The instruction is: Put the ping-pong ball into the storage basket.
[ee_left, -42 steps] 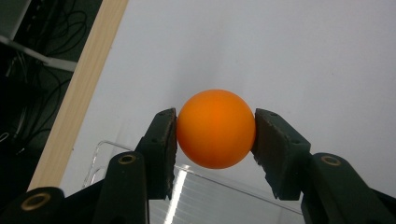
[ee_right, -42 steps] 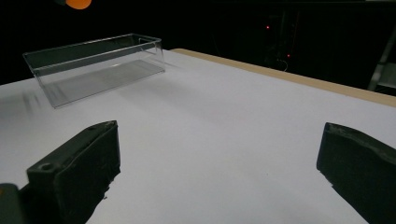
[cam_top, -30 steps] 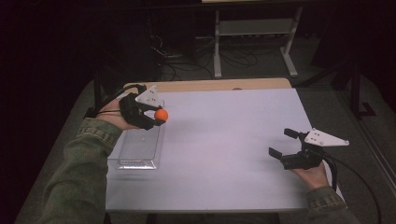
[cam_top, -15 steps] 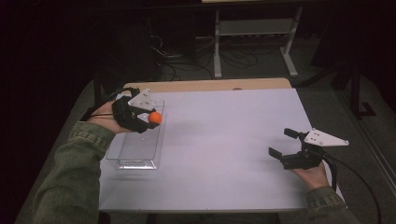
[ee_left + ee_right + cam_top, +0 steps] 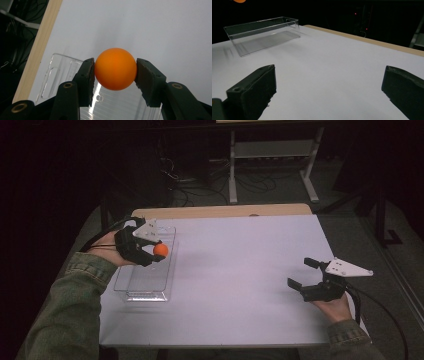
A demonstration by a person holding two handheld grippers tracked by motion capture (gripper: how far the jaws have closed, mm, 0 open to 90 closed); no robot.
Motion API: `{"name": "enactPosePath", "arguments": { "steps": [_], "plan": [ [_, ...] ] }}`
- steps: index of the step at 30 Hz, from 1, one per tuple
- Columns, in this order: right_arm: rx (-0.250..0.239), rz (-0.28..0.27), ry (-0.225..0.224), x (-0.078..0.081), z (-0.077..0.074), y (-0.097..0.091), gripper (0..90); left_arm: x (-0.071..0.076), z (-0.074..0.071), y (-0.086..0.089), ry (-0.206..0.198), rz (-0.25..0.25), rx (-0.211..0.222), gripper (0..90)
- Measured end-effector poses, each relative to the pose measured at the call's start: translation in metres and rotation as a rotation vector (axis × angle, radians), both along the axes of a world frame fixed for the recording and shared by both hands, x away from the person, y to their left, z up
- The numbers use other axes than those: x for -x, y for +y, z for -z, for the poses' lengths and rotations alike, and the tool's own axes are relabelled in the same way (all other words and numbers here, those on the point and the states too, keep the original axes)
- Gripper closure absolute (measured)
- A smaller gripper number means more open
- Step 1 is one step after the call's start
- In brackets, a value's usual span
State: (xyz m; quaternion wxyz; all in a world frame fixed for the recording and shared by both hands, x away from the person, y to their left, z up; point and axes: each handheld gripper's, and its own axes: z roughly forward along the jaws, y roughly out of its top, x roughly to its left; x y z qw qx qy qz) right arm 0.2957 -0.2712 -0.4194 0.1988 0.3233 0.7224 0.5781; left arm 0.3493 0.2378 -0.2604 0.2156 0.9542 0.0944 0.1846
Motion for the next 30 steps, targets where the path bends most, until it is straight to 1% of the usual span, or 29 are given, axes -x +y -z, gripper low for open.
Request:
{"name": "enactPosePath", "arguments": {
  "steps": [3, 14, 17, 20, 27, 30],
  "plan": [
    [0.0, 0.001, 0.0, 0.0, 0.0, 0.0, 0.0, 0.0005, 0.0002, 0.0011, 0.007, 0.002, -0.003, 50.6],
    [0.002, -0.001, 0.004, 0.0, 0.0002, 0.0005, 0.0, 0.0017, 0.001, 0.0066, 0.045, -0.005, -0.042, 50.5],
    [0.003, -0.001, 0.004, -0.0001, 0.0002, 0.0005, 0.0, 0.002, 0.001, 0.0069, 0.067, -0.003, -0.057, 50.5],
    [0.003, -0.001, 0.006, 0.0001, 0.0002, 0.0007, 0.0, 0.0022, 0.002, 0.0072, 0.074, -0.001, -0.067, 50.6],
    [0.003, -0.002, 0.004, -0.0002, 0.0003, 0.0006, 0.0, 0.0014, 0.0048, 0.0068, 0.116, 0.005, -0.094, 50.5],
    [0.003, -0.003, 0.005, -0.0002, 0.0005, 0.0008, 0.0, 0.0011, 0.0063, 0.0062, 0.129, 0.006, -0.107, 50.5]
  ]
}}
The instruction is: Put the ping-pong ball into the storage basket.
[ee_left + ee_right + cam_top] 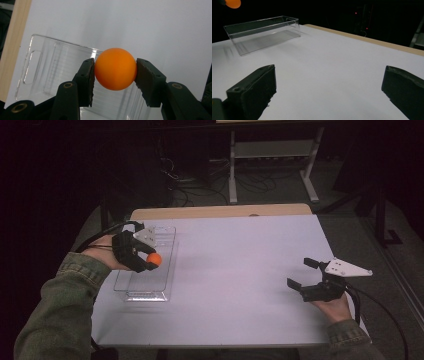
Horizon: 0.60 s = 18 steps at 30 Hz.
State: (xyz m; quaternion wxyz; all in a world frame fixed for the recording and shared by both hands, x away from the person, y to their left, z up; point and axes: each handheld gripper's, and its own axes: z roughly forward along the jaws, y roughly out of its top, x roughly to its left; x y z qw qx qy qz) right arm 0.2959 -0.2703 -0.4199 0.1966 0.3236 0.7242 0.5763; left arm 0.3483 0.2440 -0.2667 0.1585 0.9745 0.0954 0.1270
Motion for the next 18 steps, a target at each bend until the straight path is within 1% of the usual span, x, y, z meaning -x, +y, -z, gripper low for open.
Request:
{"name": "enactPosePath", "arguments": {
  "steps": [8, 13, 18],
  "plan": [
    [0.002, 0.0, 0.003, 0.0, 0.0, 0.001, 0.0, -0.001, 0.003, -0.004, 0.029, 0.019, -0.016, 50.6],
    [0.002, -0.002, -0.002, 0.0, 0.0, 0.0, 0.0, -0.002, 0.007, -0.003, 0.061, 0.017, -0.034, 50.6],
    [0.002, -0.001, -0.003, 0.0, 0.0, 0.0, 0.0, -0.004, 0.011, -0.001, 0.072, 0.012, -0.042, 50.6]
  ]
}}
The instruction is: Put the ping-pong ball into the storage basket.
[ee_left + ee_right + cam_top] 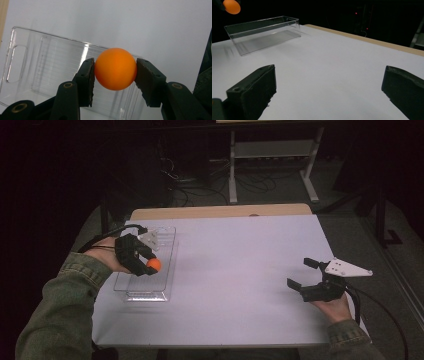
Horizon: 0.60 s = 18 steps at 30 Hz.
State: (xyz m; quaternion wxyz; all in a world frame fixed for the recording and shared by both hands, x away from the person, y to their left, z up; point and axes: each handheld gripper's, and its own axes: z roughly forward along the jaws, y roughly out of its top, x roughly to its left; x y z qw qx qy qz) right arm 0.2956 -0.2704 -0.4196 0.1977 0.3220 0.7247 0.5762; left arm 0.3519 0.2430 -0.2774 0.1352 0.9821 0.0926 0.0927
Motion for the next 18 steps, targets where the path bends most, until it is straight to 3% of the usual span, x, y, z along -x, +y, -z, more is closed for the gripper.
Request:
{"name": "enactPosePath", "arguments": {
  "steps": [18],
  "plan": [
    [0.002, -0.001, 0.0, 0.0, 0.0, 0.0, 0.0, -0.007, 0.011, -0.003, 0.036, 0.005, -0.032, 50.6]
  ]
}}
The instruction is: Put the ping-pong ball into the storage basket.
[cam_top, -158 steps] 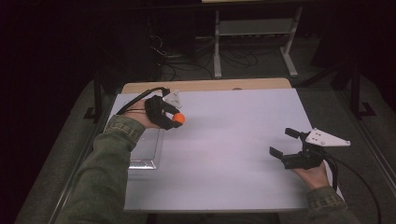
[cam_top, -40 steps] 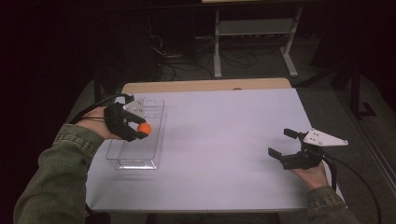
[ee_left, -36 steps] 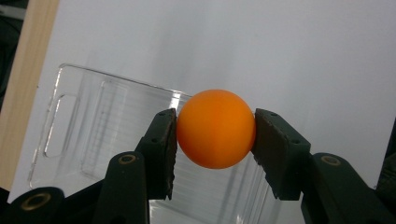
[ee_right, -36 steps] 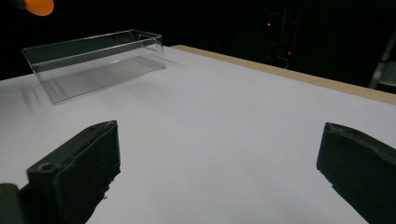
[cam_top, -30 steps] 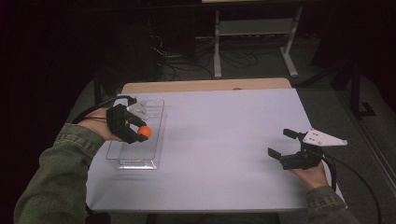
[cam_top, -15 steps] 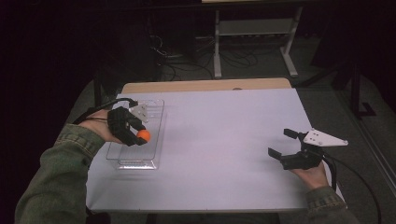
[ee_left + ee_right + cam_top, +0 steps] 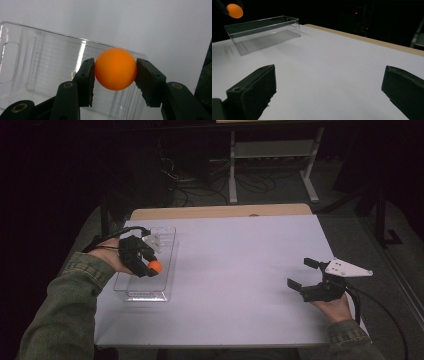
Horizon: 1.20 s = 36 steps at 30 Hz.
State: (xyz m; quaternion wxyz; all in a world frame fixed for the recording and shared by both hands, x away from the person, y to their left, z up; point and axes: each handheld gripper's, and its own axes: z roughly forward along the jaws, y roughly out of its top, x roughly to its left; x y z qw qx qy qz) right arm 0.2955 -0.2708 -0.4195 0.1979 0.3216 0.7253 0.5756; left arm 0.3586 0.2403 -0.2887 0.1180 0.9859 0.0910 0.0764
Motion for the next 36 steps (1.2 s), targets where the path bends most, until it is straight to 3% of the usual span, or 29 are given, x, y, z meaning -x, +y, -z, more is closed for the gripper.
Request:
{"name": "enactPosePath", "arguments": {
  "steps": [25, 36],
  "plan": [
    [0.0, 0.001, 0.0, 0.001, 0.0, 0.0, 0.0, -0.007, 0.019, -0.006, 0.054, 0.018, -0.023, 50.6],
    [-0.002, 0.001, 0.001, 0.001, 0.0, -0.001, 0.0, -0.009, 0.037, -0.006, 0.087, 0.016, -0.033, 50.7]
  ]
}}
